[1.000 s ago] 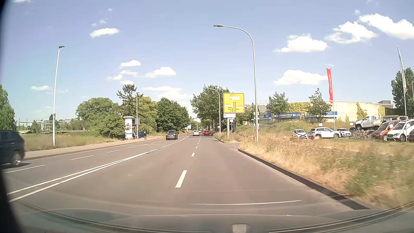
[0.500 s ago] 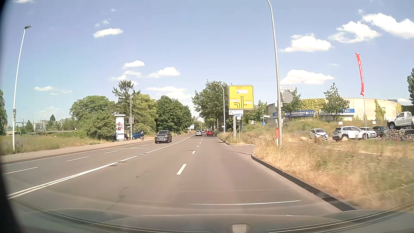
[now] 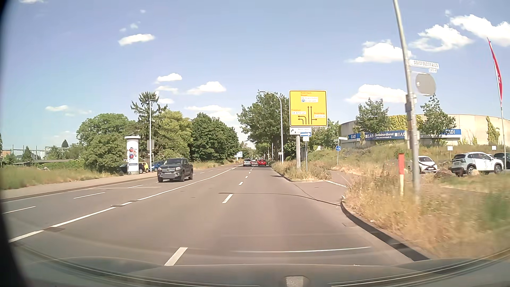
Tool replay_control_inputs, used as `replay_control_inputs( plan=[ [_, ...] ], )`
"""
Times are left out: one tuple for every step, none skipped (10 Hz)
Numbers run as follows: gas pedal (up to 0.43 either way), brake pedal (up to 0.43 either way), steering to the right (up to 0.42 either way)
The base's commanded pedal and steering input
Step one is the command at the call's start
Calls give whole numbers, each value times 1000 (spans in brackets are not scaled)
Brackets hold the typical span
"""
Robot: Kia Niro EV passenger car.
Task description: Follow the waypoints while adhering to traffic rules and regulations
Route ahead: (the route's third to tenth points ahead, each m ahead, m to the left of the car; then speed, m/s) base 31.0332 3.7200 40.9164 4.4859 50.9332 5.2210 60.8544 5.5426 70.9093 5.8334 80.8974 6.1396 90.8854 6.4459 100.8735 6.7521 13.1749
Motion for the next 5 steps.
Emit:
replay_control_inputs(
  plan=[
    [0, 116, -5],
    [0, 134, -3],
    [0, 140, -3],
    [0, 146, -3],
    [0, 152, -3]
  ],
)
